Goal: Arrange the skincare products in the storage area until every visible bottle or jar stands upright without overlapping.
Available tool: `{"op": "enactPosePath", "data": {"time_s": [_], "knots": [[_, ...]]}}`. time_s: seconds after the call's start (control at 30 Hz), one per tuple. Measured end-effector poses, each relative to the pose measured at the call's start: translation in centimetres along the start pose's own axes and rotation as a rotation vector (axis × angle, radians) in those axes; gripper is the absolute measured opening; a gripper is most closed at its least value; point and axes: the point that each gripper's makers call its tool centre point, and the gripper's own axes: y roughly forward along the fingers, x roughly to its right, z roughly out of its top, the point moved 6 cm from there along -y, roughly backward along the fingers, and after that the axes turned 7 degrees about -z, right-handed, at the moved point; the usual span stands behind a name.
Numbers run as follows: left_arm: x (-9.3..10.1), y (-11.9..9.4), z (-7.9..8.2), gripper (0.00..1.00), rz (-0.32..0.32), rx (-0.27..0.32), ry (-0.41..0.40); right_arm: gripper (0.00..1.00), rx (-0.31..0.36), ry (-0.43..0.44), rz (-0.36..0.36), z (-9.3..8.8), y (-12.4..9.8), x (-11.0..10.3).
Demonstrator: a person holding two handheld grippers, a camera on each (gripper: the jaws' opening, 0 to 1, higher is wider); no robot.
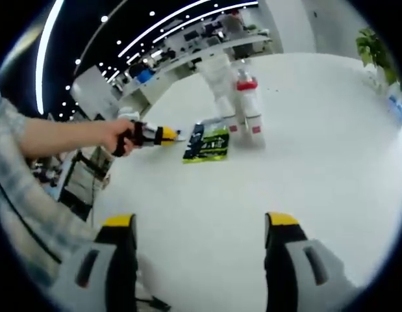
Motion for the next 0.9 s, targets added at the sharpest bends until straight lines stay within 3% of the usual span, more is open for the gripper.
{"op": "enactPosePath", "data": {"time_s": [0.27,0.5,0.8,0.9], "knots": [[-0.2,-0.9,0.2,0.15,0.028,0.014,0.009,0.79,0.018,-0.006,0.002,-0.3,-0.5,-0.5],[-0.7,-2.2,0.8,0.24,0.062,0.046,0.069,0.79,0.027,0.005,0.0,-1.0,-1.1,-0.8],[-0.6,-5.3,1.2,0.24,0.057,0.065,0.16,0.79,0.024,-0.016,0.013,-1.4,-1.3,-1.5],[-0.8,-6.9,1.1,0.27,0.057,0.078,0.224,0.79,0.027,-0.02,0.024,-1.4,-1.1,-1.9]]}}
